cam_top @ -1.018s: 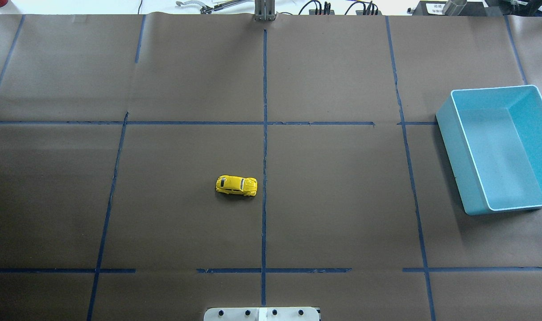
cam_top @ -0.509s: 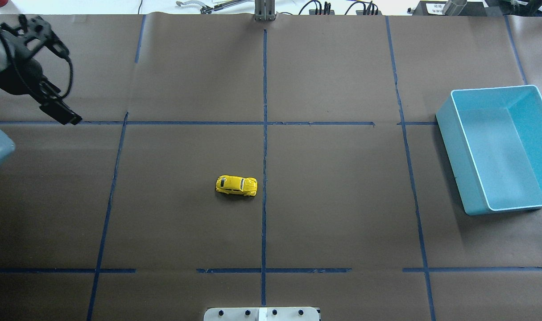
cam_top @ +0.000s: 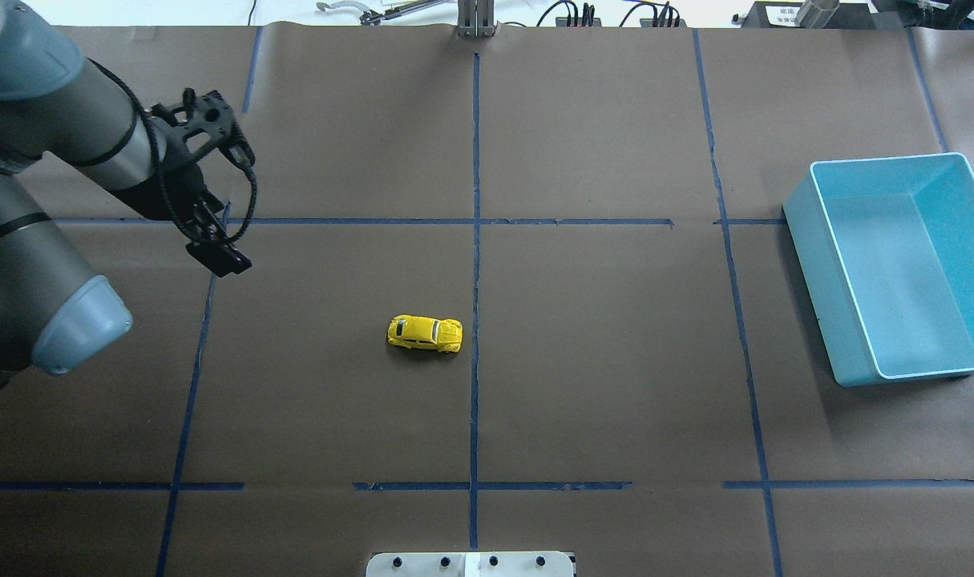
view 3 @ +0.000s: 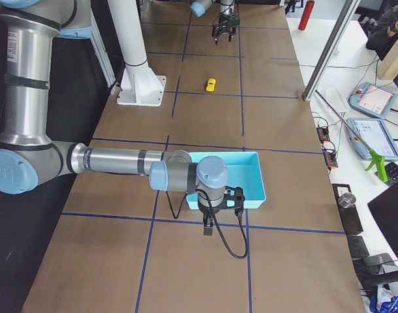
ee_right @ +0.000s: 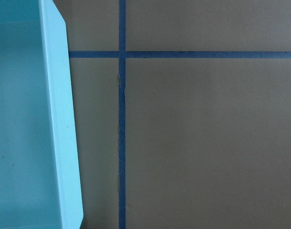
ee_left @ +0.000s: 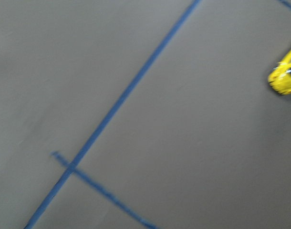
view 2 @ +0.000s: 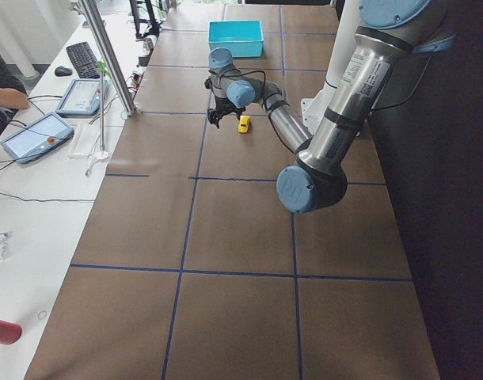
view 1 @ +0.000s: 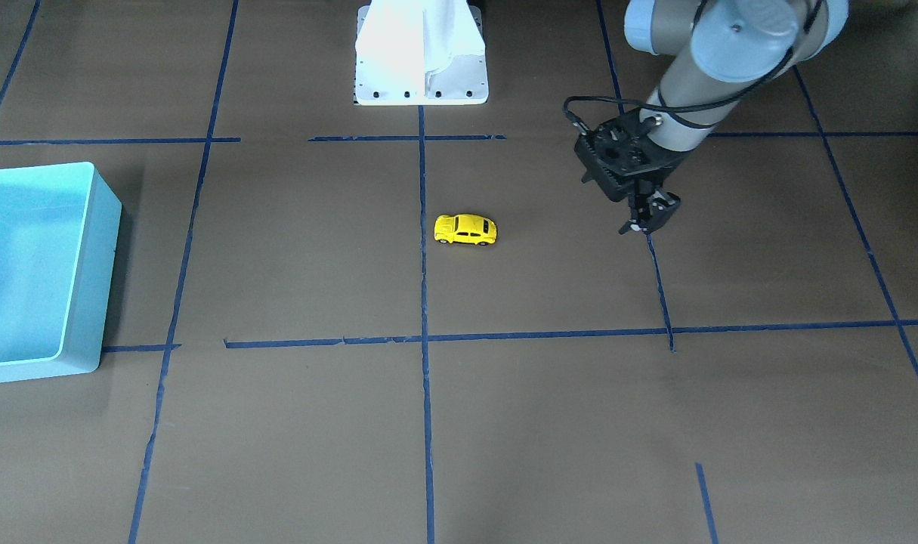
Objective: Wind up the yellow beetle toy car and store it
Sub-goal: 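Move the left gripper toward the yellow beetle toy car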
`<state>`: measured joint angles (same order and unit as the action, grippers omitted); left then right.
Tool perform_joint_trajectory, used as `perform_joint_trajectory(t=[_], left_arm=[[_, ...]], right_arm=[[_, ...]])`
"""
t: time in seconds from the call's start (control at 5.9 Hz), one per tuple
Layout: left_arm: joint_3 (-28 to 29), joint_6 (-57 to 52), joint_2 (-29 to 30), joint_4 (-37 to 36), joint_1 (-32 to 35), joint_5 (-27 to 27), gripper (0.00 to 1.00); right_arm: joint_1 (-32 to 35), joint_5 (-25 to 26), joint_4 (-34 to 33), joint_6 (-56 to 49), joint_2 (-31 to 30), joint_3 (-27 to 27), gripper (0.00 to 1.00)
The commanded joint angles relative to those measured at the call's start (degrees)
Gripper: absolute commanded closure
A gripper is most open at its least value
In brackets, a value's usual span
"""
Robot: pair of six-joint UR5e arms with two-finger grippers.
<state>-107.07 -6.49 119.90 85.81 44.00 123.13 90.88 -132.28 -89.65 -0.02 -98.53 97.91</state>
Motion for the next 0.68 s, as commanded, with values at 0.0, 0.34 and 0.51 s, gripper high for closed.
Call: perform_joint_trajectory(t=[0.0, 0.34, 0.51], left_arm=[[5.8, -12.1, 10.2, -6.4, -8.0, -9.8, 0.00], [13.9, -25.5, 16.2, -8.5, -9.1, -11.4, 0.00], [14.1, -25.5, 17.4, -10.4, -11.0, -13.1, 0.00]], right_arm=[[0.0, 0.0, 0.0, 0.1, -0.1, 0.0, 0.00], [0.0, -0.1, 0.1, 0.1, 0.0, 0.0, 0.00], [0.0, -0.1, 0.1, 0.1, -0.1, 0.0, 0.00]])
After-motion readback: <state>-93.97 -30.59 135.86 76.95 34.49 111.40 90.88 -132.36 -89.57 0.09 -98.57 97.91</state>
